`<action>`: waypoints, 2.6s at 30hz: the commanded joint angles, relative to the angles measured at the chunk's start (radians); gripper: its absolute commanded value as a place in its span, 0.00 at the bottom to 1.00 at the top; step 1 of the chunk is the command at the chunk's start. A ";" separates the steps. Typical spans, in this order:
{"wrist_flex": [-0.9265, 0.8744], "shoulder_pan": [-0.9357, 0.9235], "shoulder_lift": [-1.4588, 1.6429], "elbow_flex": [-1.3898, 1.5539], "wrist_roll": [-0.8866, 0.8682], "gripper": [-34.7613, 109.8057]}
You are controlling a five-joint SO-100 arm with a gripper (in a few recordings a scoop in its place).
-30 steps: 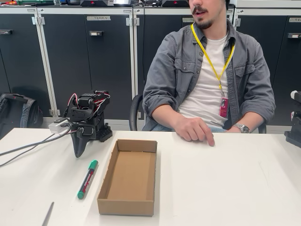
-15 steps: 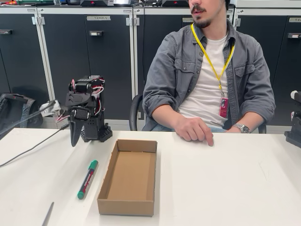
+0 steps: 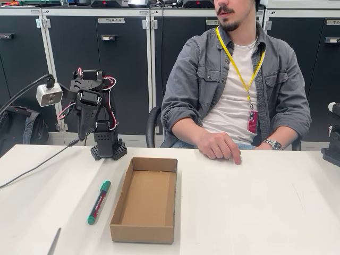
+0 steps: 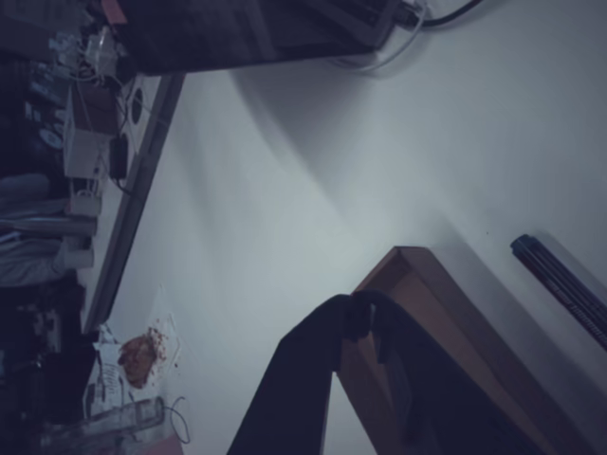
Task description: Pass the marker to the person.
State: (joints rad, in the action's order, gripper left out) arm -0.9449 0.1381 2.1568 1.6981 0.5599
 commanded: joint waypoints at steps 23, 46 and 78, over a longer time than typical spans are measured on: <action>-0.699 0.175 -0.158 -0.273 0.545 0.21; -0.661 0.054 -0.218 -0.054 0.615 0.41; -0.517 -0.069 -0.598 -0.077 0.612 0.42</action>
State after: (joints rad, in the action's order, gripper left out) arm -1.4726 0.0782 1.5647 1.6766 1.1735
